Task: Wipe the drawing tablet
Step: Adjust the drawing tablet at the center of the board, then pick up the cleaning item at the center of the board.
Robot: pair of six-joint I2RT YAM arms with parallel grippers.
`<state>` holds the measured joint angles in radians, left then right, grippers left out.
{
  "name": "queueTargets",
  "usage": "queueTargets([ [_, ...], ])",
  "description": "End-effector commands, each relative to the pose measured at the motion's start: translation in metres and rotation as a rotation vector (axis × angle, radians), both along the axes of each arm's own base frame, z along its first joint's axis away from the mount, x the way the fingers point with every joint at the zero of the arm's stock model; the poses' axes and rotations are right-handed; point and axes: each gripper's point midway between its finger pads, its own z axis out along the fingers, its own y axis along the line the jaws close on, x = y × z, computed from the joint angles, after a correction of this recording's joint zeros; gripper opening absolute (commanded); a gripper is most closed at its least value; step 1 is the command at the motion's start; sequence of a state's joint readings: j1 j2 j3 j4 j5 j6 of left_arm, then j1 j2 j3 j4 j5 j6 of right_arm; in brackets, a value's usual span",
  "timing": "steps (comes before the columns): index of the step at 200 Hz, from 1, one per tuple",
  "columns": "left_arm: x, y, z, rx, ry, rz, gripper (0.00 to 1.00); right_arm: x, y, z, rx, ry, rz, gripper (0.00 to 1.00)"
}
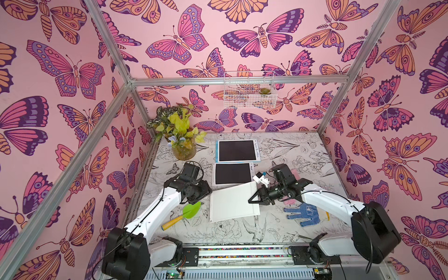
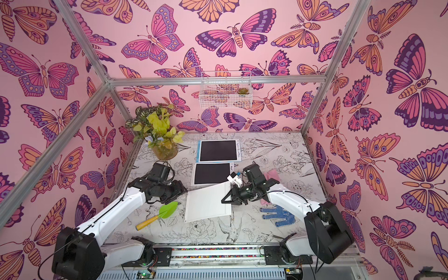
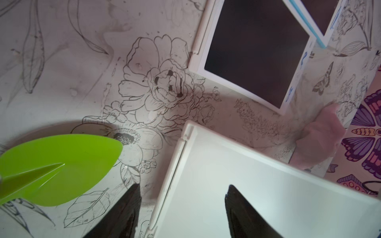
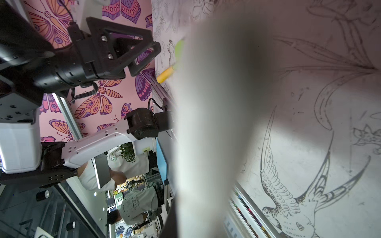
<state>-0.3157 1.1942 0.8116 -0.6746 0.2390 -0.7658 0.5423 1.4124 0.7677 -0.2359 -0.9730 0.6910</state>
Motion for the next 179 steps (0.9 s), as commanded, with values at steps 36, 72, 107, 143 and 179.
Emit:
queueTargets([
  [36,-0.030,0.000,-0.027,0.018,0.052,-0.080,0.68,-0.004,0.002,-0.039,-0.050,0.012,0.138,0.00],
  [72,-0.040,-0.005,-0.043,0.009,0.074,-0.083,0.68,0.003,-0.012,-0.061,-0.197,0.014,0.165,0.36],
  [107,-0.044,-0.009,-0.049,0.005,0.080,-0.093,0.68,0.036,-0.056,-0.072,-0.466,-0.115,0.028,0.53],
  [143,-0.043,-0.012,-0.048,0.004,0.070,-0.103,0.68,0.081,-0.127,-0.025,-0.799,-0.473,-0.253,0.57],
  [179,-0.039,-0.018,-0.039,-0.007,0.039,-0.118,0.68,0.114,-0.195,0.022,-1.097,-0.811,-0.428,0.74],
])
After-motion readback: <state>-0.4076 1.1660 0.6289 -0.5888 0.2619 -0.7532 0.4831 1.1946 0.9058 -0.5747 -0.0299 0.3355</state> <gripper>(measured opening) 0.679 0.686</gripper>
